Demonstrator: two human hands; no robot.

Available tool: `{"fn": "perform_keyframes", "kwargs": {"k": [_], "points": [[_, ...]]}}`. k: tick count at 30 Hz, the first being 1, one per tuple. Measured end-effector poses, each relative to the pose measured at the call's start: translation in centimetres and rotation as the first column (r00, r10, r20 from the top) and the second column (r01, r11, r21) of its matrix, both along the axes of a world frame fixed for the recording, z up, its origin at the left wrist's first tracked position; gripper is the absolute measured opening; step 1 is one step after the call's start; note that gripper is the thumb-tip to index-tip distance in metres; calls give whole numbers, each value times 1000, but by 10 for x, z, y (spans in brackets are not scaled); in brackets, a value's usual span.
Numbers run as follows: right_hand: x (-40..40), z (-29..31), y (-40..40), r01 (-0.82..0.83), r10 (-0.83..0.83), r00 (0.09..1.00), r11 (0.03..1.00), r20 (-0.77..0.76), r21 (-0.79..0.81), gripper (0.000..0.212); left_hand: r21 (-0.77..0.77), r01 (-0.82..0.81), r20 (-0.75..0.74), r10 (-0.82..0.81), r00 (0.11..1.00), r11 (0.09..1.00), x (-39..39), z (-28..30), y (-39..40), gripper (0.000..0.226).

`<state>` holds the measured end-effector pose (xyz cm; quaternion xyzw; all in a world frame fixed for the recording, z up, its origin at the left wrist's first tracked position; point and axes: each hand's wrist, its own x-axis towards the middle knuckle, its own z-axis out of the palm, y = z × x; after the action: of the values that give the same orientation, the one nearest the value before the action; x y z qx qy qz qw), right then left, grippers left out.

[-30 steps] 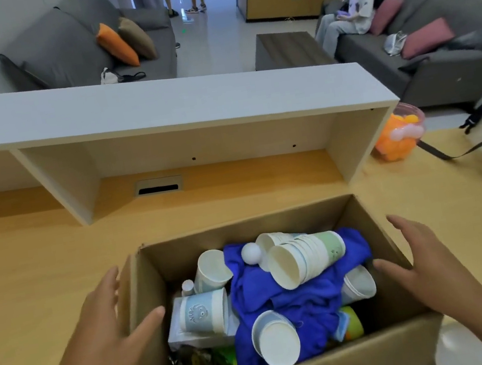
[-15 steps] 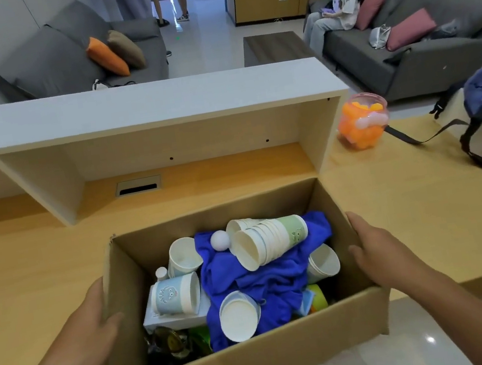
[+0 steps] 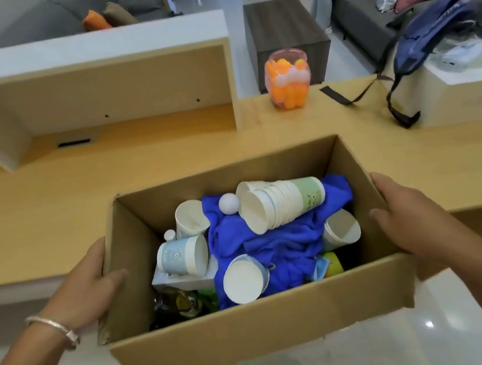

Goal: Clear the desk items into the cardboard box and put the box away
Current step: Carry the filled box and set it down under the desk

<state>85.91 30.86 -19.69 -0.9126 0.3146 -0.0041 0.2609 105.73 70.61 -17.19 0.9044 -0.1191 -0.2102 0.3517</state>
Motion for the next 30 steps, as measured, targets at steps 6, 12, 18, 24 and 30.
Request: {"fn": "perform_keyframes", "kwargs": {"k": [6, 12, 18, 24, 30], "points": [[-106, 7, -59, -13, 13, 1000, 1000, -1, 19, 52, -71, -43, -23, 41, 999, 997, -112, -13, -68, 50], [-178, 3, -70, 67, -66, 998, 994, -22, 88, 60, -111, -27, -93, 16, 996, 993, -176, -36, -89, 49], [-224, -36, -57, 175, -173, 985, 974, -30, 146, 59, -102, 10, -97, -20, 995, 995, -198, -69, -95, 56], [-242, -112, -49, 289, -276, 957, 931, -90, 224, 54, 1, -53, -109, 53, 993, 999, -200, -133, -102, 26], [-233, -205, -44, 329, -297, 943, 903, -152, 277, 53, 105, -107, -204, 127, 971, 989, -189, -229, -109, 29]]}}
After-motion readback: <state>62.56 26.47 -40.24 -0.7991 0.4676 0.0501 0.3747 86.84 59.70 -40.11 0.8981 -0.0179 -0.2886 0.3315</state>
